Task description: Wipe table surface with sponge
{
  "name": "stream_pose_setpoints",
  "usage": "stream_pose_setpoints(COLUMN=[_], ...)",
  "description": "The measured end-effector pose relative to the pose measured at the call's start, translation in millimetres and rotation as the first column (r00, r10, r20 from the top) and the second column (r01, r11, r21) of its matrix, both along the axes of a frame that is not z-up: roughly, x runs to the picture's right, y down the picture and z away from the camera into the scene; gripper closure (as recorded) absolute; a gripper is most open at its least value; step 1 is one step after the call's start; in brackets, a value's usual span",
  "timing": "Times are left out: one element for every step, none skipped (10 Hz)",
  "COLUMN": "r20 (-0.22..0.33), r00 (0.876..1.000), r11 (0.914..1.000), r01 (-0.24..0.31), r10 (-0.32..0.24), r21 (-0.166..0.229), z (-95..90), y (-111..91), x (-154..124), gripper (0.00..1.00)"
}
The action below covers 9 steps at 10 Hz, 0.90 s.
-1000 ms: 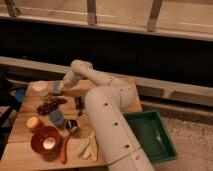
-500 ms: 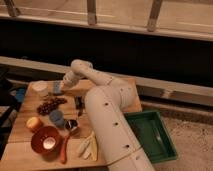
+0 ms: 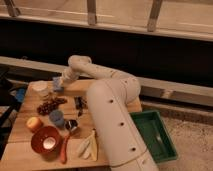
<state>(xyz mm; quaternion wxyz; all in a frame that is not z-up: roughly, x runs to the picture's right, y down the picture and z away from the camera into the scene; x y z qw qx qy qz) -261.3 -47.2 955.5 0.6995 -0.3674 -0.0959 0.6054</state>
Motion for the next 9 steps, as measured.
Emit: stream_pose_setpoints(r20=[-0.014, -0.031, -0.052, -0.070, -0.090, -0.114, -0.140, -0.182, -0.200], r00=[1.000, 1.000, 0.999, 0.997, 0.996, 0.993, 0.989, 0.980, 0.976], r11=[0.9999, 0.9998, 0.9999, 0.9999, 0.9996, 0.9990, 0.9983, 0.9970, 0.9966], r01=[0.000, -0.004, -0.010, -0.015, -0.029, -0.044, -0.058, -0.077, -0.083], r10=[0.000, 0.005, 0.010, 0.015, 0.028, 0.043, 0.056, 0.076, 0.082], r21=[0.014, 0.020, 0.014, 0.004, -0.006, -0.010, -0.010, 0.001, 0.006], z=[-5.6, -8.7, -8.5, -6.2, -4.7, -4.9, -7.1, -12.5, -15.3], y=[-2.0, -1.0, 2.2, 7.2, 10.3, 13.3, 15.6, 13.9, 11.8], x=[5.4, 12.9, 22.9, 31.2, 40.5, 52.9, 66.1, 83.8, 88.6], gripper=[1.00, 1.00, 1.00, 1.00, 1.00, 1.00, 1.00, 1.00, 1.00])
